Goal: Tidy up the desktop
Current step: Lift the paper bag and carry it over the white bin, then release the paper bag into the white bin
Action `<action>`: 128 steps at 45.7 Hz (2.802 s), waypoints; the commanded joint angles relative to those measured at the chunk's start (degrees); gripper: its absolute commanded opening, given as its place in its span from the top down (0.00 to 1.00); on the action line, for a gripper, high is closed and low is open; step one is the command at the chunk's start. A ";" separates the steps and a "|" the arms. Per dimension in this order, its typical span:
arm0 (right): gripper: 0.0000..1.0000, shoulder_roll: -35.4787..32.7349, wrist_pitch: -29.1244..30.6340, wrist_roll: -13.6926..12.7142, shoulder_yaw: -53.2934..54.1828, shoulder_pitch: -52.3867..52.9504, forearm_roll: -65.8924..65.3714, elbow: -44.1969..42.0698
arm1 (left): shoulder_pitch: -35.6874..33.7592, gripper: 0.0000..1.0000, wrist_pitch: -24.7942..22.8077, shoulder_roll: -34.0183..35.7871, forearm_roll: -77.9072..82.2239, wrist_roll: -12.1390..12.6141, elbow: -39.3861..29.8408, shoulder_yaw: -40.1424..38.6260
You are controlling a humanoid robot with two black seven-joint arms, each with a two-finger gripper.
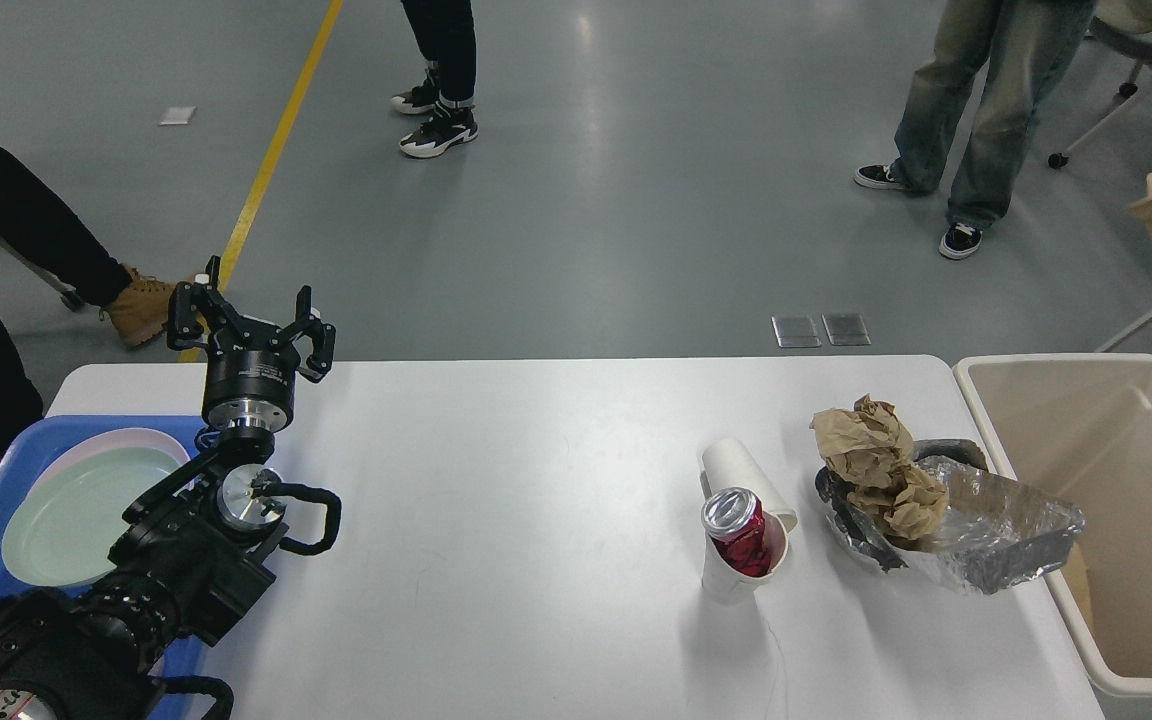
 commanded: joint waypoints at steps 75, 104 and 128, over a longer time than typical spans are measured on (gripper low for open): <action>0.00 -0.36 -21.10 0.42 15.46 -43.63 0.85 -12.18 | 0.00 0.04 0.01 0.00 0.00 0.00 0.00 0.00; 0.00 -8.37 9.82 0.06 -0.27 10.42 9.72 10.24 | 0.00 0.04 0.01 0.00 0.00 0.00 0.00 0.00; 0.00 3.50 24.76 0.06 9.83 30.65 11.13 18.41 | 0.00 0.04 0.01 0.00 0.00 0.00 0.00 0.00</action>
